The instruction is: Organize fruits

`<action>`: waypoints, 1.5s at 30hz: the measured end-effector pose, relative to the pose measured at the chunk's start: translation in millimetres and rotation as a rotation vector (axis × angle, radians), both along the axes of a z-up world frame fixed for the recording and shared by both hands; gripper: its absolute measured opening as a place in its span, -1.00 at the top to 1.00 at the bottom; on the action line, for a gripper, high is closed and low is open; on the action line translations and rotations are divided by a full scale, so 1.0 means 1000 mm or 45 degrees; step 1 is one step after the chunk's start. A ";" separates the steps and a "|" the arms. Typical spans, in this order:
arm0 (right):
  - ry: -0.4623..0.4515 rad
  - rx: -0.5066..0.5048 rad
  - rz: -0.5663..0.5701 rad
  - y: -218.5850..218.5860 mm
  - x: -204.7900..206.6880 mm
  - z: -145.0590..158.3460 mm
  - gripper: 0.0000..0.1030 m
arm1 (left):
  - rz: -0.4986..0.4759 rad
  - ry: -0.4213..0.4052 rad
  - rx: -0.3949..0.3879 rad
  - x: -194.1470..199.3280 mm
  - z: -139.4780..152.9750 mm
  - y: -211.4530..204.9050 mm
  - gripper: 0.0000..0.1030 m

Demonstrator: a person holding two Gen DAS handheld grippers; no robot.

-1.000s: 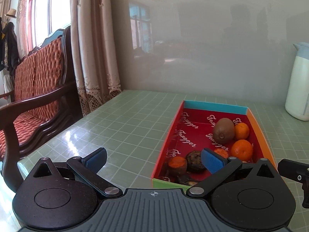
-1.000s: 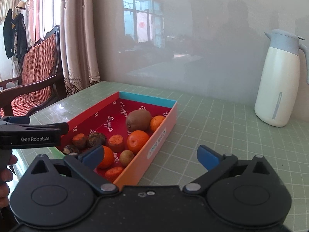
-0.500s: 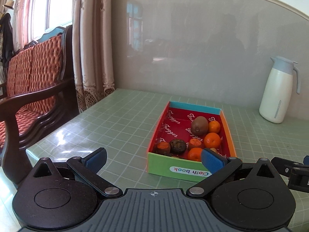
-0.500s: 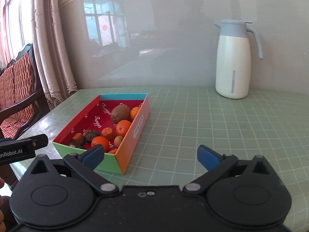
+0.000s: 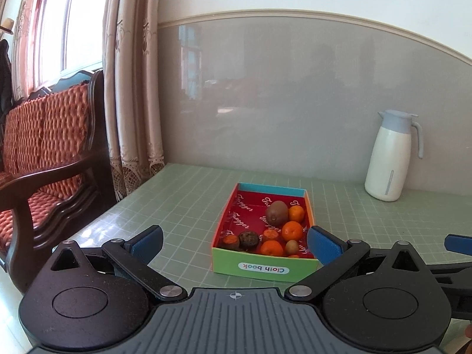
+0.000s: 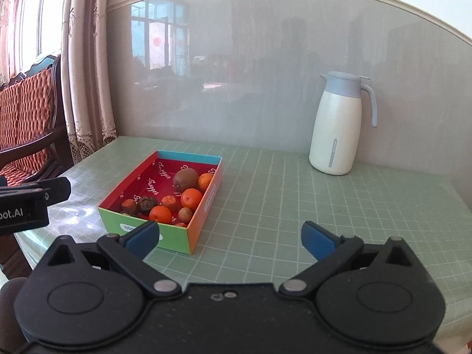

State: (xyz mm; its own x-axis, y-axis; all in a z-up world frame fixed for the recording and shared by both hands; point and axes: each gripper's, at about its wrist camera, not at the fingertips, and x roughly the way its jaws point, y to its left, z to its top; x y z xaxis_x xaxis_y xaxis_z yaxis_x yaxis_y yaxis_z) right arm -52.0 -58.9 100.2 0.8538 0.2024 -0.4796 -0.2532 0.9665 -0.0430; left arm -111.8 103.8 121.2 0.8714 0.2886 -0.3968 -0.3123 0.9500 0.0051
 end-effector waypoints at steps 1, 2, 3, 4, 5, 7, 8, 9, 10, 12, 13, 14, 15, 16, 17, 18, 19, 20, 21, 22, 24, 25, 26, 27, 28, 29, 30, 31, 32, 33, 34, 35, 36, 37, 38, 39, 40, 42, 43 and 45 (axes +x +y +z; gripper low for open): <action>0.005 0.015 -0.001 -0.001 0.001 0.000 -1.00 | -0.007 0.000 0.000 -0.001 0.000 -0.002 -1.00; 0.016 0.031 0.000 -0.003 0.002 -0.001 -1.00 | -0.012 0.003 -0.002 -0.001 0.000 -0.003 -1.00; 0.029 0.047 0.000 -0.004 0.003 -0.002 -1.00 | -0.014 0.004 -0.009 -0.001 0.000 -0.003 -1.00; 0.037 0.055 0.001 -0.004 0.004 -0.003 -1.00 | -0.015 0.005 -0.019 -0.001 0.000 -0.002 -1.00; 0.042 0.057 0.001 -0.004 0.004 -0.003 -1.00 | -0.017 0.007 -0.027 -0.001 0.000 -0.002 -1.00; 0.041 0.050 0.005 -0.003 0.003 -0.004 -1.00 | -0.017 0.008 -0.037 -0.002 0.000 -0.001 -1.00; 0.038 0.045 0.007 -0.002 0.003 -0.004 -1.00 | -0.015 0.007 -0.039 -0.002 -0.001 -0.001 -1.00; 0.038 0.042 0.012 -0.001 0.002 -0.004 -1.00 | -0.014 0.008 -0.042 -0.002 -0.001 0.000 -1.00; 0.039 0.040 0.017 0.000 0.002 -0.004 -1.00 | -0.014 0.008 -0.043 -0.002 -0.001 0.000 -1.00; 0.039 0.034 0.022 0.002 0.002 -0.004 -1.00 | -0.009 0.008 -0.037 -0.001 -0.001 0.000 -1.00; 0.039 0.031 0.022 0.003 0.002 -0.005 -1.00 | -0.006 0.008 -0.033 -0.001 -0.002 0.000 -1.00; 0.041 0.031 0.022 0.003 0.002 -0.005 -1.00 | -0.005 0.011 -0.028 0.000 -0.002 0.000 -1.00; 0.045 0.034 0.025 0.003 0.003 -0.005 -1.00 | -0.004 0.013 -0.028 0.000 -0.003 0.000 -1.00; 0.048 0.037 0.028 0.003 0.003 -0.005 -1.00 | -0.004 0.014 -0.032 0.000 -0.003 0.001 -1.00; 0.050 0.040 0.029 0.004 0.003 -0.006 -1.00 | -0.005 0.014 -0.037 0.000 -0.003 0.001 -1.00; 0.051 0.039 0.032 0.004 0.003 -0.005 -1.00 | -0.003 0.015 -0.039 0.000 -0.003 0.002 -1.00; 0.050 0.036 0.034 0.004 0.003 -0.005 -1.00 | -0.001 0.014 -0.039 0.001 -0.003 0.002 -1.00; 0.049 0.032 0.035 0.005 0.003 -0.005 -1.00 | -0.002 0.014 -0.037 0.001 -0.003 0.002 -1.00; 0.049 0.030 0.036 0.005 0.002 -0.006 -1.00 | -0.004 0.014 -0.037 0.001 -0.003 0.001 -1.00; 0.048 0.029 0.038 0.006 0.002 -0.005 -1.00 | -0.005 0.013 -0.037 0.001 -0.003 0.001 -1.00; 0.046 0.026 0.040 0.006 0.001 -0.006 -1.00 | -0.008 0.013 -0.034 0.001 -0.004 0.000 -1.00; 0.046 0.025 0.041 0.007 0.001 -0.006 -1.00 | -0.009 0.014 -0.032 0.001 -0.004 0.000 -1.00; 0.044 0.024 0.040 0.006 0.001 -0.006 -1.00 | -0.009 0.014 -0.030 0.001 -0.004 0.000 -1.00; 0.044 0.026 0.037 0.006 0.002 -0.006 -1.00 | -0.009 0.014 -0.030 0.001 -0.004 0.000 -1.00; 0.046 0.028 0.035 0.005 0.002 -0.006 -1.00 | -0.009 0.014 -0.031 0.001 -0.004 0.000 -1.00; 0.049 0.032 0.032 0.004 0.003 -0.006 -1.00 | -0.008 0.015 -0.033 0.001 -0.004 -0.001 -1.00; 0.052 0.037 0.029 0.004 0.003 -0.006 -1.00 | -0.008 0.015 -0.033 0.001 -0.004 -0.001 -1.00; 0.055 0.043 0.026 0.003 0.004 -0.006 -1.00 | -0.009 0.015 -0.033 0.002 -0.004 -0.001 -1.00; 0.057 0.047 0.024 0.002 0.004 -0.007 -1.00 | -0.009 0.015 -0.031 0.001 -0.004 -0.001 -1.00; 0.059 0.050 0.022 0.002 0.005 -0.007 -1.00 | -0.009 0.015 -0.030 0.002 -0.004 -0.001 -1.00; 0.061 0.051 0.022 0.002 0.005 -0.007 -1.00 | -0.010 0.016 -0.031 0.002 -0.004 -0.001 -1.00; 0.062 0.051 0.022 0.002 0.005 -0.007 -1.00 | -0.012 0.017 -0.032 0.002 -0.005 -0.002 -1.00; 0.060 0.050 0.021 0.002 0.005 -0.007 -1.00 | -0.014 0.019 -0.032 0.002 -0.005 -0.002 -1.00; 0.060 0.050 0.022 0.002 0.005 -0.007 -1.00 | -0.014 0.019 -0.032 0.002 -0.005 -0.002 -1.00; 0.062 0.050 0.023 0.002 0.005 -0.007 -1.00 | -0.014 0.019 -0.033 0.002 -0.005 -0.002 -1.00; 0.063 0.050 0.025 0.002 0.005 -0.007 -1.00 | -0.014 0.019 -0.033 0.002 -0.005 -0.002 -1.00; 0.063 0.051 0.026 0.002 0.005 -0.007 -1.00 | -0.015 0.019 -0.035 0.002 -0.005 -0.002 -1.00; 0.063 0.049 0.026 0.002 0.004 -0.007 -1.00 | -0.015 0.018 -0.037 0.002 -0.005 -0.002 -1.00; 0.063 0.050 0.026 0.002 0.004 -0.007 -1.00 | -0.013 0.017 -0.037 0.002 -0.005 -0.002 -1.00; 0.064 0.053 0.027 0.002 0.004 -0.008 -1.00 | -0.010 0.016 -0.035 0.002 -0.006 -0.002 -1.00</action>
State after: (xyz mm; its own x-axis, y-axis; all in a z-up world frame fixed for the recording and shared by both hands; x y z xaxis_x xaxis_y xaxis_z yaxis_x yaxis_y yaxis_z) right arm -47.8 -57.1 92.6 0.8241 0.2406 -0.5127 -0.2745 0.9615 0.0101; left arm -109.3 102.1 115.7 0.8684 0.2708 -0.4154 -0.3052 0.9521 -0.0171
